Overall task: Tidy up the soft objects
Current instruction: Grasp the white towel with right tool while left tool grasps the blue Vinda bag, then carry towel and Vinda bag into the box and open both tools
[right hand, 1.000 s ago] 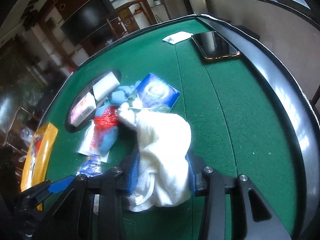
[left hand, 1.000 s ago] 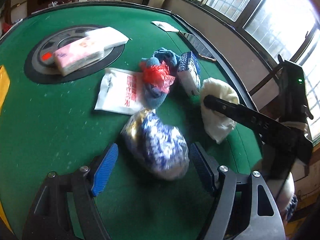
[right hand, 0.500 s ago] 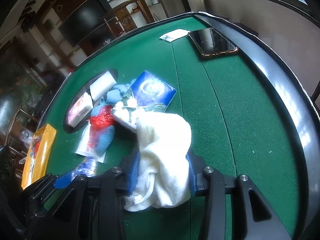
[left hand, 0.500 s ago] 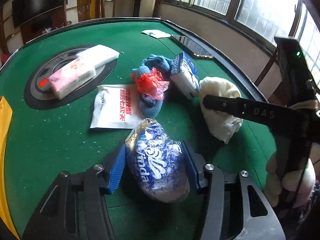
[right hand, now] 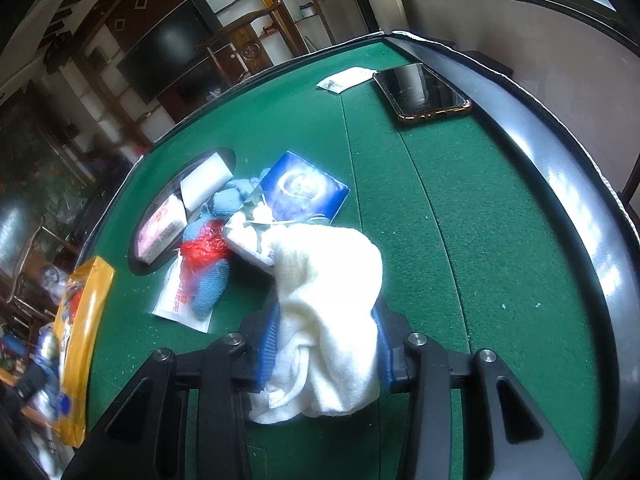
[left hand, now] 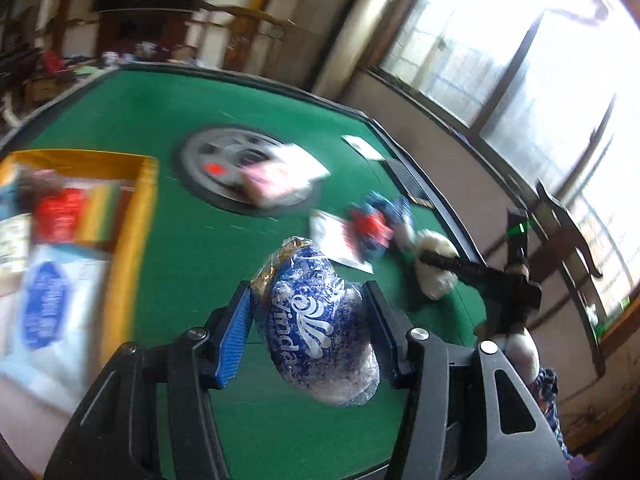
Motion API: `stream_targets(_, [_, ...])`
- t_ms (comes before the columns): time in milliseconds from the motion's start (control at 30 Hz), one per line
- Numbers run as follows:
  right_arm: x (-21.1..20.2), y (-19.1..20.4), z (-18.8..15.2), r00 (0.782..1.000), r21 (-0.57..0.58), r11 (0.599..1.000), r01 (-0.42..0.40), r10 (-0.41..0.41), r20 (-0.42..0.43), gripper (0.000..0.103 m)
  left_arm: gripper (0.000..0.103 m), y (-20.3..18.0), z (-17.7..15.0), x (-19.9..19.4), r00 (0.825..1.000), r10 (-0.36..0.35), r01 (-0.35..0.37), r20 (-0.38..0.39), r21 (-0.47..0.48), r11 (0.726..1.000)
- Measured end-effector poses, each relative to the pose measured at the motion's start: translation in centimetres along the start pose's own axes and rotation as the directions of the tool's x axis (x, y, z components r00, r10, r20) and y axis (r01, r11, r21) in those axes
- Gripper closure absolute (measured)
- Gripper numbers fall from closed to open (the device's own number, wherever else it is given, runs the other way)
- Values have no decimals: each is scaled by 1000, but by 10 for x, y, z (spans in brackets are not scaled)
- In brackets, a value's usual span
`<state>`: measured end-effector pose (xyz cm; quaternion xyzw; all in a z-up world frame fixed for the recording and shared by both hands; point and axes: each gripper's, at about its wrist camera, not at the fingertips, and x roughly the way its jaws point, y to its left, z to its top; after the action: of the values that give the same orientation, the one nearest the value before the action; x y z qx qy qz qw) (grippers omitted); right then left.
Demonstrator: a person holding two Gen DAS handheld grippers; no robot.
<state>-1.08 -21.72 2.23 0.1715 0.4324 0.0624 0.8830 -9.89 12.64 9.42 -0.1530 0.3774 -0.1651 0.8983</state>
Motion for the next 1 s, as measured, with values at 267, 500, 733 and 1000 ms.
stream_targets(267, [-11, 6, -3, 998, -19, 999, 39, -38, 58, 67, 50, 130, -8, -69, 961, 267, -246, 67, -231, 941])
stream_targets(500, [-49, 16, -3, 990, -9, 1000, 2, 0, 143, 67, 49, 189, -13, -55, 903, 427, -425, -51, -251, 870])
stream_targets(733, [-69, 75, -4, 990, -122, 992, -40, 56, 131, 67, 39, 212, 8, -29, 869, 477, -496, -134, -221, 840])
stream_targets(1000, [-38, 176, -13, 984, -281, 945, -169, 176, 0, 67, 36, 224, 2, -59, 938, 343, -339, -55, -356, 871])
